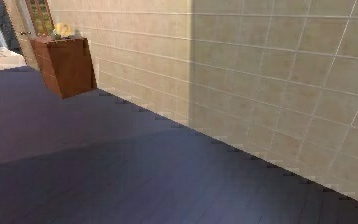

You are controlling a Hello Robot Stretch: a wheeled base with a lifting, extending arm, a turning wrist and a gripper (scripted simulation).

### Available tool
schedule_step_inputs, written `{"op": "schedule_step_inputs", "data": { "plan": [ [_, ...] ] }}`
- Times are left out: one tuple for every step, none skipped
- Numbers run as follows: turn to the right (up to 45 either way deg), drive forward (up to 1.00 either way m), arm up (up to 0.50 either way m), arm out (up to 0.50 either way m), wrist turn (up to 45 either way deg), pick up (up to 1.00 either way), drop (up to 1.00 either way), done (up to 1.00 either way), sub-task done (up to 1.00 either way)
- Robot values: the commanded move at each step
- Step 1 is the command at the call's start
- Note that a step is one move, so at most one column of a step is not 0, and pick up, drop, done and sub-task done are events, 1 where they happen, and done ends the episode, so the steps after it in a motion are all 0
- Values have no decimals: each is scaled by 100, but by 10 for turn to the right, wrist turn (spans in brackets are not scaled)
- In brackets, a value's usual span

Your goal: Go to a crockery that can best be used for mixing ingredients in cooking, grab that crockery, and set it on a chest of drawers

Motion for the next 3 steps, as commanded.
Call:
{"op": "schedule_step_inputs", "data": {
  "plan": [
    [240, 0, 0, 0, 0, 0, 0, 0, 0],
    [0, 40, 0, 0, 0, 0, 0, 0, 0],
    [-450, 0, 0, 0, 0, 0, 0, 0, 0]
  ]
}}
